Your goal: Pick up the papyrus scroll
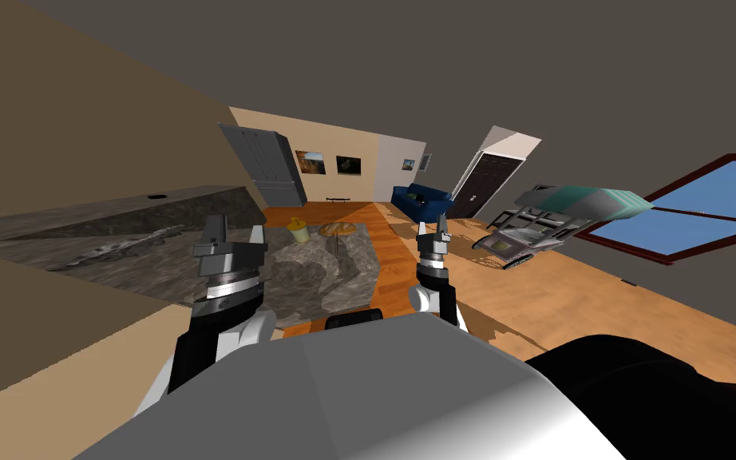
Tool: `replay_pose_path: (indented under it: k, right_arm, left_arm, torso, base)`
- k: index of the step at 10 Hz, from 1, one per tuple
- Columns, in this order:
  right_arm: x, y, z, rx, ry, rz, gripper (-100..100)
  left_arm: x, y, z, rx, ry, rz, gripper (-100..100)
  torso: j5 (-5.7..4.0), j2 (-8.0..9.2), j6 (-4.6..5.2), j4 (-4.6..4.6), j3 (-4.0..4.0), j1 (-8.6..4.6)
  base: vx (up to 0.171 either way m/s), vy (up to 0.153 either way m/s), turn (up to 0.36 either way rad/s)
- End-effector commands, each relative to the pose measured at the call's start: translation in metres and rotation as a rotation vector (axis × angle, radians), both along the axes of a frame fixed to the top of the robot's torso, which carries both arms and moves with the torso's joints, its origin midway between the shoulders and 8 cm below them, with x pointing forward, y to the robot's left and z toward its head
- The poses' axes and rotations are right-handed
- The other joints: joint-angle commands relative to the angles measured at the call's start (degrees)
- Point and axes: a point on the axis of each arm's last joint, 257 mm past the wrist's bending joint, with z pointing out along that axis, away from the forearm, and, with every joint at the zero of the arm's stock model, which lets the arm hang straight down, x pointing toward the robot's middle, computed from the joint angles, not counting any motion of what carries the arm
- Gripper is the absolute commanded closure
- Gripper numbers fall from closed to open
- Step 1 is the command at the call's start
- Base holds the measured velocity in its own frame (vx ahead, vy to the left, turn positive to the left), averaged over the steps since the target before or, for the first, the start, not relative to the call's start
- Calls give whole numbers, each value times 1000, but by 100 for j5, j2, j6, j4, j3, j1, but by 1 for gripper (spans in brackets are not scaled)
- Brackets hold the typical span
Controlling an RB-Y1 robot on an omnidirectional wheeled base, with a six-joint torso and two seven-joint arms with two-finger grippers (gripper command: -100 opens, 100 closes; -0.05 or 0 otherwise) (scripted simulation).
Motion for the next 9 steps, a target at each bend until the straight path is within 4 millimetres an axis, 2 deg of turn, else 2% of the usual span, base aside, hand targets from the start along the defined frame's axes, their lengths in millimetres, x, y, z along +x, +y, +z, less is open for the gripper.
replay_pose_path:
  k: [1,5,6,8,9]
  right_arm:
    - [0,0,0,0,0,0,0]
    - [0,0,0,0,0,0,0]
    - [0,0,0,0,0,0,0]
    - [0,0,0,0,0,0,0]
    - [0,0,0,0,0,0,0]
  left_arm:
    - [3,-3,-4,20,19,-17,-100]
    - [14,-7,-28,64,122,-78,-100]
    - [14,-9,-28,74,124,-83,-100]
    - [21,-8,-47,85,201,-114,-100]
    - [21,-11,-48,101,205,-123,-100]
  torso:
    - [0,0,0,0,0,0]
    - [-5,10,1,2,6,-22]
    - [-6,11,1,2,7,-25]
    - [-5,5,1,1,3,-22]
    - [-6,11,1,2,6,-26]
  base:
    - [-7,-17,-39]
    - [-23,-57,-70]
    - [-14,-54,-33]
    - [-19,-68,-97]
    - [-23,-60,-33]
